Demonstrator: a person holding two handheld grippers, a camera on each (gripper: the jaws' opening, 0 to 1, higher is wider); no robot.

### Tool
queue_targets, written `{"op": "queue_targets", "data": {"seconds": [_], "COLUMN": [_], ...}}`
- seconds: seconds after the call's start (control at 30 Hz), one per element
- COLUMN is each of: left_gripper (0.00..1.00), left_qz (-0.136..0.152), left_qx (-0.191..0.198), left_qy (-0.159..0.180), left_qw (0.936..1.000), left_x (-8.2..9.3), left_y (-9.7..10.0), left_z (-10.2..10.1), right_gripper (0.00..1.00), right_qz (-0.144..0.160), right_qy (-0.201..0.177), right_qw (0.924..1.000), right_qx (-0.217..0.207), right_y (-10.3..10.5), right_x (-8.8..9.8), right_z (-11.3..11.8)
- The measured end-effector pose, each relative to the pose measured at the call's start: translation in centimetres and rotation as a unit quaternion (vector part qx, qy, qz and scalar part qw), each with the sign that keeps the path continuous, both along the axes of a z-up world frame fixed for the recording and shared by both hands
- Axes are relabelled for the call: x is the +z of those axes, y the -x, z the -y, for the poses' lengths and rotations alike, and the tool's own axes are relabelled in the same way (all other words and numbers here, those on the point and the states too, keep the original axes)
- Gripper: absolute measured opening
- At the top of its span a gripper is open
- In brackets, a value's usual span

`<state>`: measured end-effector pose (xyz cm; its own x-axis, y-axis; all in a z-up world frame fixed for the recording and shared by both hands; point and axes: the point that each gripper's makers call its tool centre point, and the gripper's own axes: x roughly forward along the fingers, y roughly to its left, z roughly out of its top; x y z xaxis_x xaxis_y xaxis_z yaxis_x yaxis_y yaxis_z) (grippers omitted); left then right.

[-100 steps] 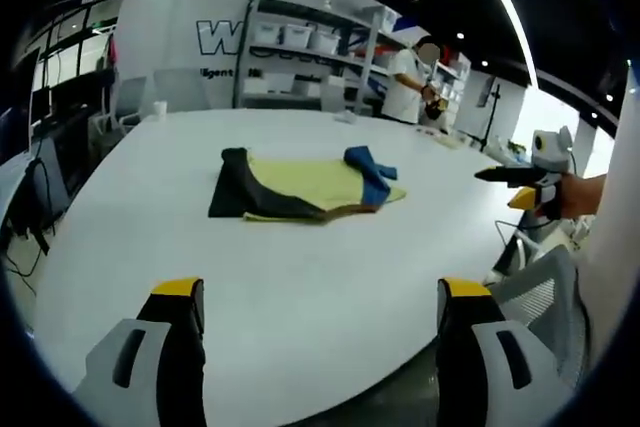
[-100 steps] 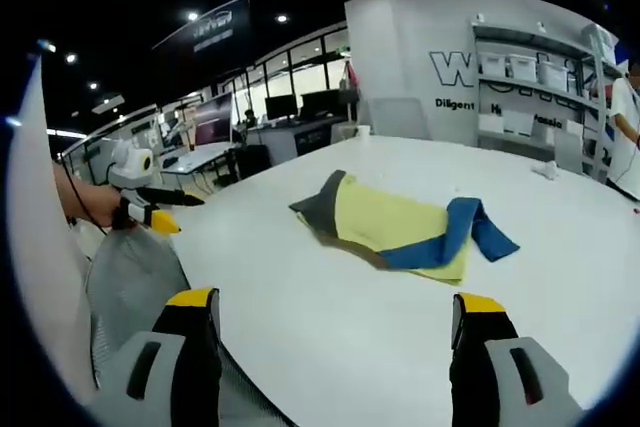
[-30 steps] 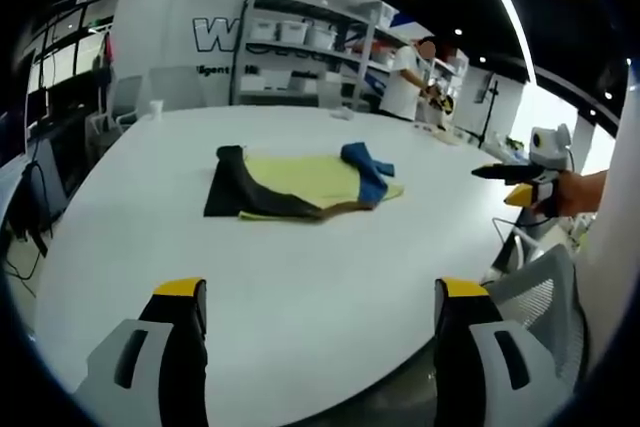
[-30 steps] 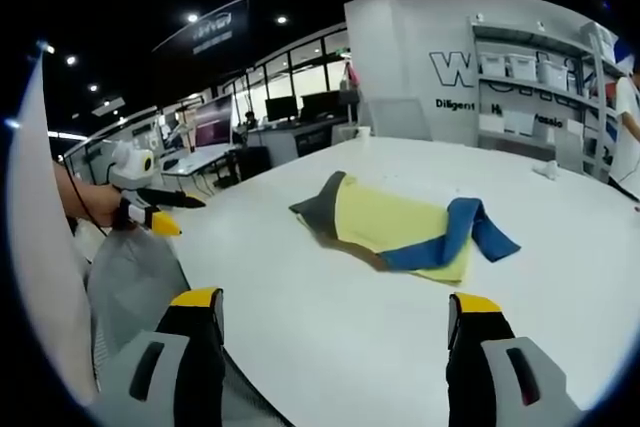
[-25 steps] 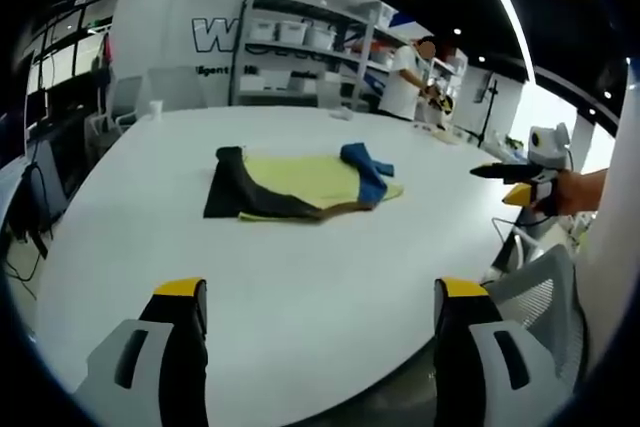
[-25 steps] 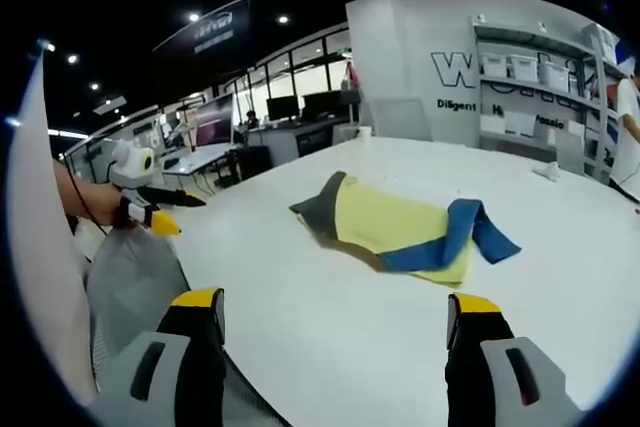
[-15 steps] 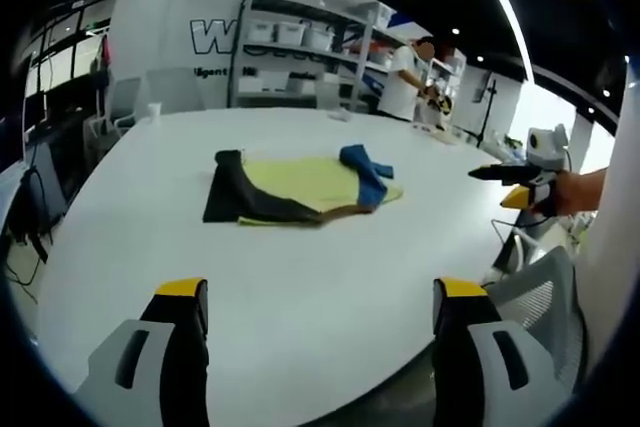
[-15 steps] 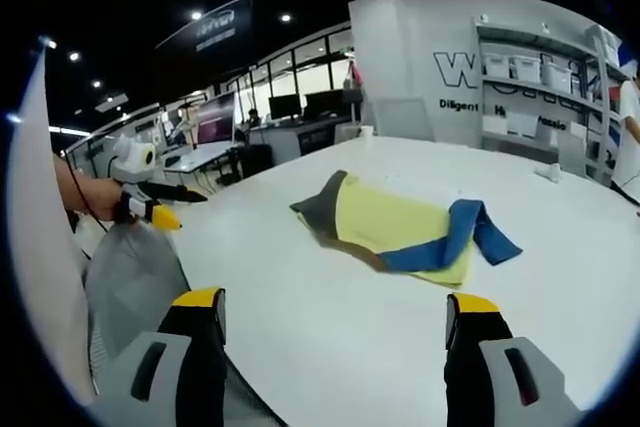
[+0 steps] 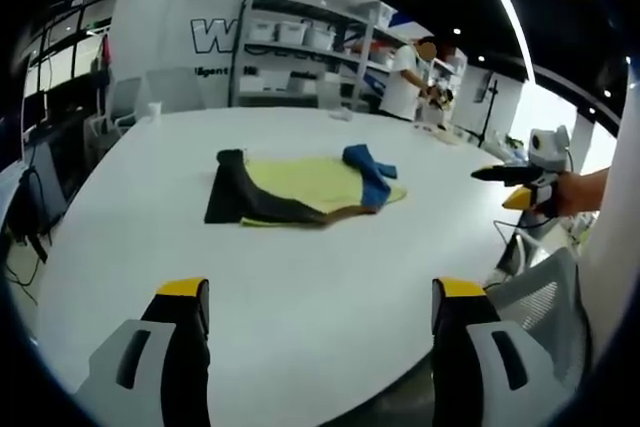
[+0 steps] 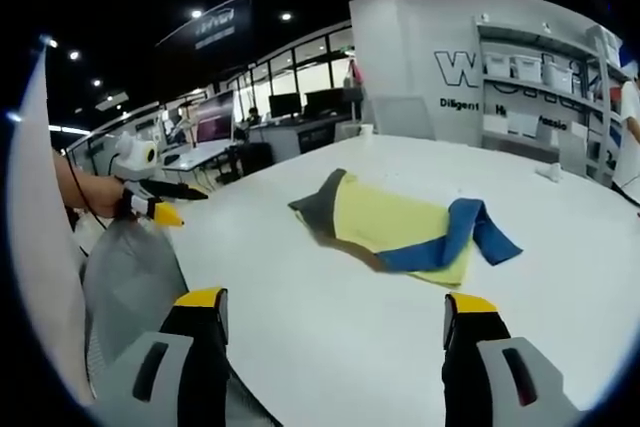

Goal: Fold the garment on the visible template until the final outline fits inside the template.

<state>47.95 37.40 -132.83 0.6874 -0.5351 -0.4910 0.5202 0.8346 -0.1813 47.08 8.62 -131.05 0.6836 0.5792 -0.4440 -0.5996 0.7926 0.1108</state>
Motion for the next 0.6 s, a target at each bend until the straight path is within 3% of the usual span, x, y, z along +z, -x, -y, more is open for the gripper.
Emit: {"op": "queue_targets", "data": {"seconds": [0.6], "left_gripper": [0.89], "left_qz": [-0.005], "left_qx": [-0.011], "left_qy": [0.003], "left_qw": [0.9999], "left_x": [-0.7], "left_y": [-2.0], "left_z": [0.4], "right_gripper": [0.80], "right_qz": [0.005], "right_qy": [0.013], "right_qw": [0.9998], "right_qx": [0.010], "right_y": [-1.8], "right_x": [-0.4], "right_z": [-0.1]}}
